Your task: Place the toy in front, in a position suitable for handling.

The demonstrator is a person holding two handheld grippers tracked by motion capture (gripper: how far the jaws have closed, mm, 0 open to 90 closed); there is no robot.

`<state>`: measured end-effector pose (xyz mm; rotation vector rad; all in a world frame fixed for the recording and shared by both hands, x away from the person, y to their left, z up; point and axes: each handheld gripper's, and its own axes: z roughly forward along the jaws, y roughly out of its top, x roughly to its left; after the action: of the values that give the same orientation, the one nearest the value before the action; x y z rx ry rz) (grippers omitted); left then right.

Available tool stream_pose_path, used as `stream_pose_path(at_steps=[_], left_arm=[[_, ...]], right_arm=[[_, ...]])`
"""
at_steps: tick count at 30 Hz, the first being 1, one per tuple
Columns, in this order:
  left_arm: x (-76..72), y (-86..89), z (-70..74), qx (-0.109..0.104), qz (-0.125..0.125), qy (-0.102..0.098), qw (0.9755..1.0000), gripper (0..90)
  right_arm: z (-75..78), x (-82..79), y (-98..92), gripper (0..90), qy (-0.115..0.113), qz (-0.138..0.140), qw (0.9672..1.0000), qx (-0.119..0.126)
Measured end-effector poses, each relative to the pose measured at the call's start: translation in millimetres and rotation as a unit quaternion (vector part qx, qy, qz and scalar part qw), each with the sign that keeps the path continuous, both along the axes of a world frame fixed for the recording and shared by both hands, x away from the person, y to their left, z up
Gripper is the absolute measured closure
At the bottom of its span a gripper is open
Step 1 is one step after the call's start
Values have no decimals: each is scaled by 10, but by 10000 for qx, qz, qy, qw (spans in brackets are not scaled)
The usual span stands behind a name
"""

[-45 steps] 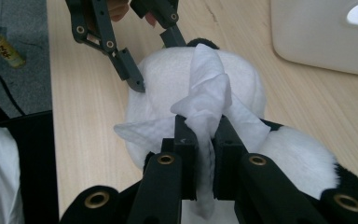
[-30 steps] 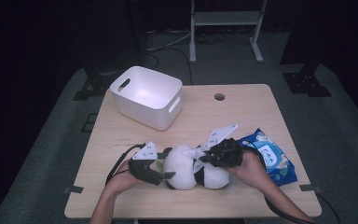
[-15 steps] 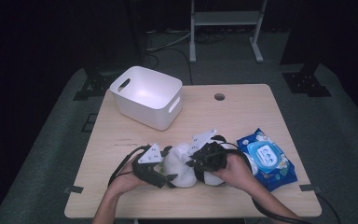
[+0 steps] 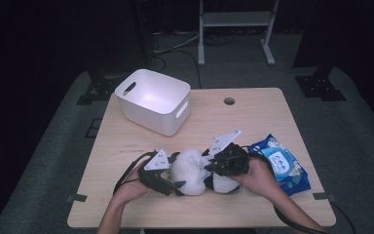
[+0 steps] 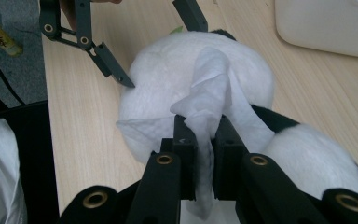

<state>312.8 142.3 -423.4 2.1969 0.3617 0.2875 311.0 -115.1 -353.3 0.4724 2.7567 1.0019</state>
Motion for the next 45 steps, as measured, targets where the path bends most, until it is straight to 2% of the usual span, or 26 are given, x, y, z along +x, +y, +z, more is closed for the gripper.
stream_pose_path(at_steps=[3, 5, 9, 13, 17, 22, 28, 35, 40, 45], left_arm=[[-2, -1, -2, -5, -8, 1, 10000, 147], [-1, 2, -6, 8, -2, 9, 10000, 148], [3, 5, -8, -3, 5, 16, 10000, 148], [1, 1, -5, 9, 5, 7, 10000, 148], [-2, -10, -1, 7, 27, 11, 10000, 148], [-3, -13, 0, 19, 26, 15, 10000, 148], [3, -10, 0, 12, 20, -6, 10000, 148], [-4, -14, 2, 34, 18, 7, 10000, 148], [-6, -20, 3, 57, 0, -7, 10000, 148], [-5, -14, -2, 58, 7, -5, 10000, 150]], right_arm=[[-31, 15, 144, 814, -18, 129, 9999, -8], [-68, 20, 243, 813, -51, 197, 9997, -123], [-41, 46, 253, 813, -132, 181, 9997, -133], [29, 95, 59, 812, -175, -60, 9998, -89], [94, 135, -223, 812, -219, -380, 9990, 27], [148, 215, -544, 812, -221, -791, 9965, 184], [104, 316, -771, 810, -93, -1124, 9932, 298], [52, 257, -931, 809, -76, -1230, 9920, 272], [18, 175, -994, 808, 28, -1165, 9930, 201], [12, 245, -986, 806, 60, -1250, 9918, 242]])
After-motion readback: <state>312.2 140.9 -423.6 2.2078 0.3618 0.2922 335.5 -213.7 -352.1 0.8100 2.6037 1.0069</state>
